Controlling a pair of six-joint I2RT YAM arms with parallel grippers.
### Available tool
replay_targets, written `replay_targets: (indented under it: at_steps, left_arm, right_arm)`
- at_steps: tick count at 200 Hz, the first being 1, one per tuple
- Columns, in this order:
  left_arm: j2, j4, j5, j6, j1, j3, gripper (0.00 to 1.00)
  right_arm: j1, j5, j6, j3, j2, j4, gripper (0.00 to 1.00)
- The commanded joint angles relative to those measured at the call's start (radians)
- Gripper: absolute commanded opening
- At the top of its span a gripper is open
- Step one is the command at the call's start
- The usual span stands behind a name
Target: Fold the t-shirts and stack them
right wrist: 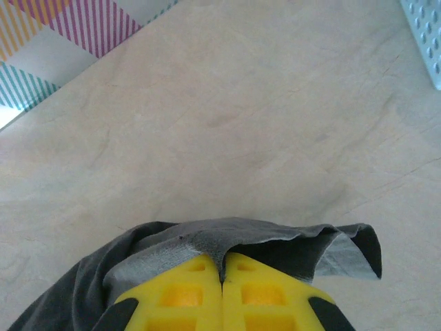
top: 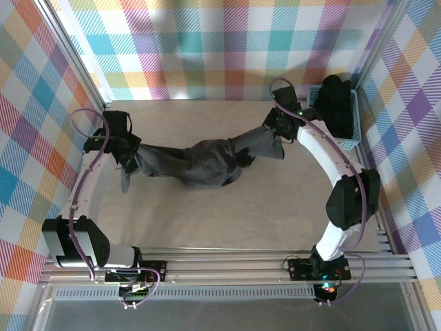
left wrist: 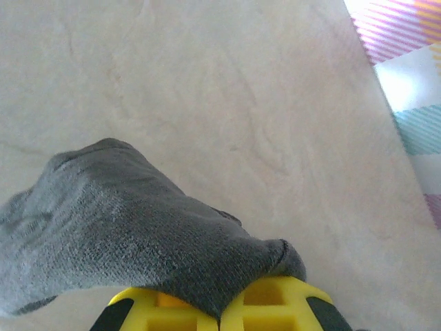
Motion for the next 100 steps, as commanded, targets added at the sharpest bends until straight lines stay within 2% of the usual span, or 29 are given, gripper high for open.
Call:
replay_targets:
  at_steps: [1,47,54,59,67,73,84,100]
  left_arm:
    - [0.038,0.075,0.025,0.041,0.016,0.044,0.00]
    - [0.271,0.175,0.192,0.092,0.016,0.161,0.01]
    - [0.309,0.215,0.242,0.104,0.016,0.167,0.09]
    - [0.332,0.231,0.274,0.109,0.014,0.178,0.19]
    - [0.362,0.220,0.301,0.119,0.001,0.204,0.49]
    - [0.379,0.181,0.286,0.128,-0.015,0.229,0.63]
    - [0.385,0.096,0.232,0.156,-0.064,0.263,0.71]
    - [0.359,-0.033,0.154,0.143,-0.140,0.248,0.69]
  right_arm:
    - [-0.006,0.054,-0.046,0.038,-0.029,0.016,0.00]
    - [-0.043,0.048,-0.024,0.045,-0.001,-0.011,0.00]
    - [-0.051,0.039,-0.024,0.040,0.004,-0.019,0.00]
    - [-0.055,0.031,-0.023,0.035,0.008,-0.024,0.00]
    - [-0.065,0.019,-0.024,0.030,0.014,-0.032,0.00]
    - [-0.071,0.006,-0.026,0.024,0.018,-0.039,0.00]
    - [-0.084,-0.015,-0.028,0.023,0.034,-0.066,0.00]
    - [-0.102,-0.067,-0.039,0.004,0.047,-0.079,0.00]
